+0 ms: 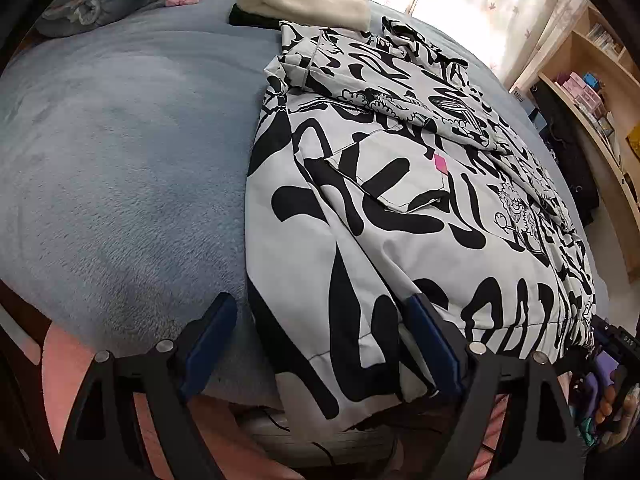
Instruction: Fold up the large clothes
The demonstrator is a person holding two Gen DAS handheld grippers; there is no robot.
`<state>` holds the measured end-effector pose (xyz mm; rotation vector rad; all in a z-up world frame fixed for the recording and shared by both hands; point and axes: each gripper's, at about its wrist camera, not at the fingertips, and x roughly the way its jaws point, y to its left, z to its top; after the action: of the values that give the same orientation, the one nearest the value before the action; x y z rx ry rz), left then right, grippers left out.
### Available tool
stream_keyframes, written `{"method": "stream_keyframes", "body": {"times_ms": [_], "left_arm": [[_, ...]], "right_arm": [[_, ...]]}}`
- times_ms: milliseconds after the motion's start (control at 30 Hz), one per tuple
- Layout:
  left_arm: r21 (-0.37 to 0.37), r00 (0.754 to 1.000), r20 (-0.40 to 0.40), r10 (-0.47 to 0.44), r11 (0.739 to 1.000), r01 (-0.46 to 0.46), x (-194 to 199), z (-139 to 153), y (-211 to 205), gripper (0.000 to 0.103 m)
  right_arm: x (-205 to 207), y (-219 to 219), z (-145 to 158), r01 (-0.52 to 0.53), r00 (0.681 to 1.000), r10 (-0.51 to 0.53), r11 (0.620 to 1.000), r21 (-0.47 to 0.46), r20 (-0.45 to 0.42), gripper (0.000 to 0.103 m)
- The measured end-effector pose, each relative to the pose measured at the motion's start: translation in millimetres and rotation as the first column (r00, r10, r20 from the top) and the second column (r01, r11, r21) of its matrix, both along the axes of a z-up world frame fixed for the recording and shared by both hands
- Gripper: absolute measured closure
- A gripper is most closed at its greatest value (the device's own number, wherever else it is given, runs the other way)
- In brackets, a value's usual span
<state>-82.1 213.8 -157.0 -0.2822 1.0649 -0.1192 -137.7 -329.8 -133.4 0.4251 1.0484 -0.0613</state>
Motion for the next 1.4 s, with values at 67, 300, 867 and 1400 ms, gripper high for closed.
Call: {"method": "stream_keyframes", "body": {"times_ms": [67, 300, 867, 1400], "left_arm": [[0.006, 1.0, -0.001, -0.001, 1.0, 0.001, 3, 0, -2, 0.016], [0.022, 1.0, -0.008, -0.003, 1.0, 0.003, 3, 0, -4, 0.015], [0.087, 1.0, -0.02, 0.011, 0.996, -0.009, 5, 3, -20, 0.053], [-0.125, 0.989, 0.122, 0.086, 0.99, -0.071, -34, 101, -11, 0.099]], "right_arm": [[-1, -2, -1, -0.006, 1.0, 0.006, 1.0, -0.003, 0.0, 0.05], [-14, -16, -7, -0.014, 1.0, 0.015, 0.998, 0.058, -0.011, 0.051], [0, -6, -34, -0.018, 0.999, 0.025, 0.988, 0.152, -0.039, 0.049], [-24, 10, 84, -0.099, 0.974, 0.09, 0.994, 0.034, 0.207, 0.09]]}}
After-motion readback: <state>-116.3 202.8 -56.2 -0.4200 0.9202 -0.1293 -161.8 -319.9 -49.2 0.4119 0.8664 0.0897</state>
